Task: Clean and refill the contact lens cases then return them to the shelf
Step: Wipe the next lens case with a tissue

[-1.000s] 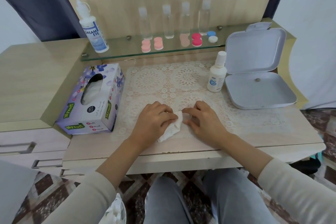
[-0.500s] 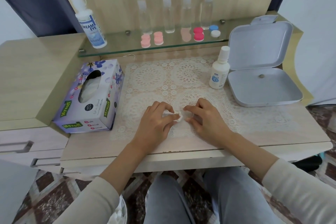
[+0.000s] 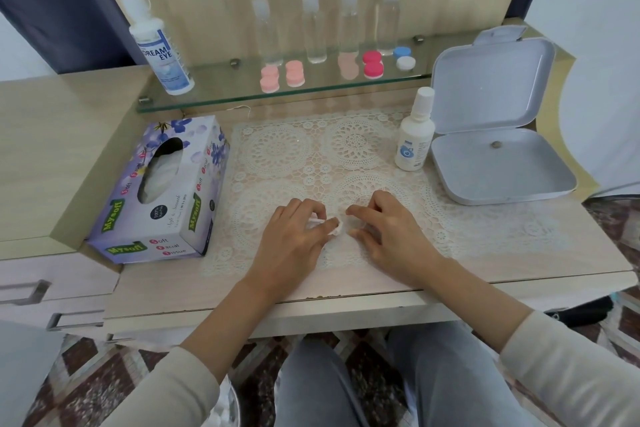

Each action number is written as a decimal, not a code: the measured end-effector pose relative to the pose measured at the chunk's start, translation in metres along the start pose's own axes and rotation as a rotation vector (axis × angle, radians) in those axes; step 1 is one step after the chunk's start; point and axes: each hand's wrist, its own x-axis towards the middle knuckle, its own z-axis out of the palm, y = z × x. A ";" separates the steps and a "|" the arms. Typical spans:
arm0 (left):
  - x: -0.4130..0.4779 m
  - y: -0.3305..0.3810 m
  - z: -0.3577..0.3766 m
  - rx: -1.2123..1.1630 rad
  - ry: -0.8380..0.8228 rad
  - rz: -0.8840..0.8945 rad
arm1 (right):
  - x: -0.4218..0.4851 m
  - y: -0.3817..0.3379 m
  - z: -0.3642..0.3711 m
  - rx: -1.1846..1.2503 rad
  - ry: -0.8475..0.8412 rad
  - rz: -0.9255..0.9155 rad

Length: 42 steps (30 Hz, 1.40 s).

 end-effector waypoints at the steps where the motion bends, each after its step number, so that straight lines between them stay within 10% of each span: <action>1: 0.000 -0.001 0.000 -0.017 -0.006 -0.006 | 0.000 0.000 0.000 -0.002 0.000 0.002; 42: -0.001 0.008 -0.006 -0.195 0.002 -0.126 | -0.001 -0.002 0.000 0.015 -0.012 0.004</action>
